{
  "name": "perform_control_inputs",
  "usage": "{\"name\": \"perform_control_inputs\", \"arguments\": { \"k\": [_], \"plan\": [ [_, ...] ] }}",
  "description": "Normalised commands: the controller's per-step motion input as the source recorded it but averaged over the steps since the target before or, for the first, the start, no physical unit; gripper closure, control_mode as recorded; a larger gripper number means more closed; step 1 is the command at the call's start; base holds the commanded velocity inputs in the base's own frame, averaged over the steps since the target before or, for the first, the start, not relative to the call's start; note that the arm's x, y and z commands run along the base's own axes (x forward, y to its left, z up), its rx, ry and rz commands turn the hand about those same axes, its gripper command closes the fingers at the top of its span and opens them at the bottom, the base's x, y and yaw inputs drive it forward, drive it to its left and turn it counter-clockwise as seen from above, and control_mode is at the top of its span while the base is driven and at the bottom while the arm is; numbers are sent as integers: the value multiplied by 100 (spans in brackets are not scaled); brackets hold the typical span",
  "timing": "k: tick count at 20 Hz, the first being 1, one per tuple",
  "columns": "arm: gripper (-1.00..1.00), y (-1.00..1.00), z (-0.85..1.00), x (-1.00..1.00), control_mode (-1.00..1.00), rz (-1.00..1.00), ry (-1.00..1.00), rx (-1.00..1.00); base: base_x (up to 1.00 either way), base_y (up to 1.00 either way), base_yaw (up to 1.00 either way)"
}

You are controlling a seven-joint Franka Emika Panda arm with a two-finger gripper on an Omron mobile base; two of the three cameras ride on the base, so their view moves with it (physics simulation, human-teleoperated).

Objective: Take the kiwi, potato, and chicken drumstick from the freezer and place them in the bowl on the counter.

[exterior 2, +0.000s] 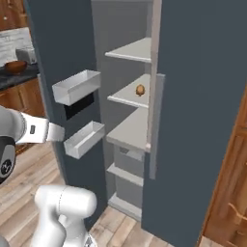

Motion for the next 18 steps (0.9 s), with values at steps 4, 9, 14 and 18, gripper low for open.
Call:
{"name": "perform_control_inputs", "arguments": {
  "k": [4, 9, 14, 18],
  "plan": [
    [100, 0, 0, 0, 100, 0, 0, 0, -9, 78, 75],
    [100, 0, 0, 0, 100, 0, 0, 0, 1, 75, 78],
    [100, 0, 0, 0, 100, 0, 0, 0, 82, 66, 29],
    [100, 0, 0, 0, 100, 0, 0, 0, 100, 77, -5]
  ]
}}
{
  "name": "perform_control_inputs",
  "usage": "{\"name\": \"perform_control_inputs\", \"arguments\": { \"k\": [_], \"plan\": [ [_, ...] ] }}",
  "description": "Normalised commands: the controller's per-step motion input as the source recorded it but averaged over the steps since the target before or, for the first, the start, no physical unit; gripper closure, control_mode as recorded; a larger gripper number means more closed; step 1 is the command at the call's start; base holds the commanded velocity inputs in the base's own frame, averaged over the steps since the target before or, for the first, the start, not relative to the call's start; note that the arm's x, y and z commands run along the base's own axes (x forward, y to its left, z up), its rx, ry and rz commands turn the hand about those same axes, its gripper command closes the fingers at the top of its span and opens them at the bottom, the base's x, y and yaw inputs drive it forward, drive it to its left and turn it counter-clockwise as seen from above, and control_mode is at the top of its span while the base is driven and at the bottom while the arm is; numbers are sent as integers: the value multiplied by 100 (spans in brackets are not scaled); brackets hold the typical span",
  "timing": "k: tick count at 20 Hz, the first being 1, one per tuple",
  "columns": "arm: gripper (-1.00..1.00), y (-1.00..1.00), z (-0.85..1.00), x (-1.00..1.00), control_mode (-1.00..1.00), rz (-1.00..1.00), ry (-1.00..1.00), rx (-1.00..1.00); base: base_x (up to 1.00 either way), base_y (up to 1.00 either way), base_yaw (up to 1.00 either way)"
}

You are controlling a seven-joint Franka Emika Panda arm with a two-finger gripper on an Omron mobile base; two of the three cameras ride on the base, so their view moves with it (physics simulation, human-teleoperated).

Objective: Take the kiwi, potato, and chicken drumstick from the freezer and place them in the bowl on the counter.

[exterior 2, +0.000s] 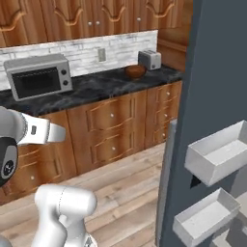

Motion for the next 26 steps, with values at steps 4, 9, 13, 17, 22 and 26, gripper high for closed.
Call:
{"name": "perform_control_inputs", "arguments": {
  "k": [4, 9, 13, 17, 22, 26],
  "plan": [
    [100, 0, 0, 0, 100, 0, 0, 0, 100, 100, -18],
    [100, 0, 0, 0, 100, 0, 0, 0, 100, 40, -24],
    [100, 0, 0, 0, 100, 0, 0, 0, 100, -3, -36],
    [100, 0, 0, 0, 100, 0, 0, 0, 100, -8, -40],
    [100, 0, 0, 0, 100, 0, 0, 0, 100, -40, -17],
    [100, 0, 0, 0, 100, 0, 0, 0, 100, -65, 15]
  ]
}}
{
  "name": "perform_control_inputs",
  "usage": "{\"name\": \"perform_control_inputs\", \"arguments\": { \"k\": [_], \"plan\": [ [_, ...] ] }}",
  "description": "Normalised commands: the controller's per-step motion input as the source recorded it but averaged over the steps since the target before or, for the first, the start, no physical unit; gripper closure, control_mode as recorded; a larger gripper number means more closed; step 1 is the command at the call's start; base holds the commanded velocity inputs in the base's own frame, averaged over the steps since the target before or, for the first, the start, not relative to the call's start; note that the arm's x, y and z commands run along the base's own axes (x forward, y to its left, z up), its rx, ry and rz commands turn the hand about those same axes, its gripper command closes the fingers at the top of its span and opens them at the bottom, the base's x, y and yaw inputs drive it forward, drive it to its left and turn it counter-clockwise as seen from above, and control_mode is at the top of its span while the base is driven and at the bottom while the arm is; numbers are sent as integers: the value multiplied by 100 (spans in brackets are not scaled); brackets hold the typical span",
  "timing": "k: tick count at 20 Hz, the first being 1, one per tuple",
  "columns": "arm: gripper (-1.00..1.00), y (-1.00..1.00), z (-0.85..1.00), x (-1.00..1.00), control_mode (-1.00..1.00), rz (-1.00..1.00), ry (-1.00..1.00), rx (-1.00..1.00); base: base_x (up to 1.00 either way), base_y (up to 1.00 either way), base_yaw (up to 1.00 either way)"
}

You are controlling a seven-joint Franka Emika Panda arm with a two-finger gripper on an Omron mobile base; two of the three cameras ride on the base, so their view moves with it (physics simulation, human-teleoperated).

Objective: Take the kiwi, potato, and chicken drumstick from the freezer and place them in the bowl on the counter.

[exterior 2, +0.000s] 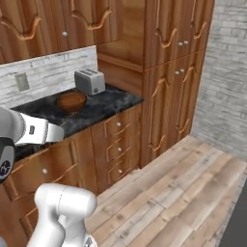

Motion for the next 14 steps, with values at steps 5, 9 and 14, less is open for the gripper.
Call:
{"name": "perform_control_inputs", "arguments": {
  "k": [5, 9, 14],
  "plan": [
    [100, 0, 0, 0, 100, 0, 0, 0, 95, -39, 57],
    [100, 0, 0, 0, 100, 0, 0, 0, 71, -22, 75],
    [100, 0, 0, 0, 100, 0, 0, 0, 65, -31, 73]
  ]
}}
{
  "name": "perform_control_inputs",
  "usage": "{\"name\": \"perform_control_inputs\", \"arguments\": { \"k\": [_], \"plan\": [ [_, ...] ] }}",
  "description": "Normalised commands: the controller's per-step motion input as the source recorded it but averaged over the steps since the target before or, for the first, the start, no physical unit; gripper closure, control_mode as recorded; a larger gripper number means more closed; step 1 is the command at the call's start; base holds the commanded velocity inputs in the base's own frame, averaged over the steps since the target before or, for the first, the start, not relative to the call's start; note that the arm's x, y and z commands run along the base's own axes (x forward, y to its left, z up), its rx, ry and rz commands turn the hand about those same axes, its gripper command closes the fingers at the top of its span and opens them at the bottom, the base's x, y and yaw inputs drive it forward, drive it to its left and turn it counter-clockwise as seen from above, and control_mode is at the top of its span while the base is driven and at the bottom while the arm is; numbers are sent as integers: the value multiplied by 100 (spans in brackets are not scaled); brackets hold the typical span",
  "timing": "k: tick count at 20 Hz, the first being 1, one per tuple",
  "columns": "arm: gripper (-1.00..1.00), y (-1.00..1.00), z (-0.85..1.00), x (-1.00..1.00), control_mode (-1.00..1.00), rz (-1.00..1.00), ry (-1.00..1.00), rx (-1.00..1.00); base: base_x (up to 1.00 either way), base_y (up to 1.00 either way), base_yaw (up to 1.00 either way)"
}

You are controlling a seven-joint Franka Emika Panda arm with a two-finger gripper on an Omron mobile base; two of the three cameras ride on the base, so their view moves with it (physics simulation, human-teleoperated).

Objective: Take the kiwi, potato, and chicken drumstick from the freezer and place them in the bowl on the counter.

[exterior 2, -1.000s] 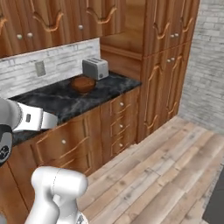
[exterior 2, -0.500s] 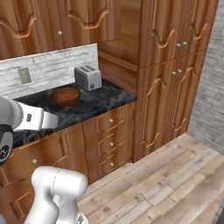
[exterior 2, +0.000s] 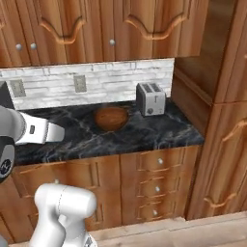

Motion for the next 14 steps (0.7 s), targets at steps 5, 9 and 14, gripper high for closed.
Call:
{"name": "perform_control_inputs", "arguments": {
  "k": [5, 9, 14],
  "plan": [
    [100, 0, 0, 0, 100, 0, 0, 0, 63, -81, 48],
    [100, 0, 0, 0, 100, 0, 0, 0, 66, -68, 34],
    [100, 0, 0, 0, 100, 0, 0, 0, 63, -30, 29]
  ]
}}
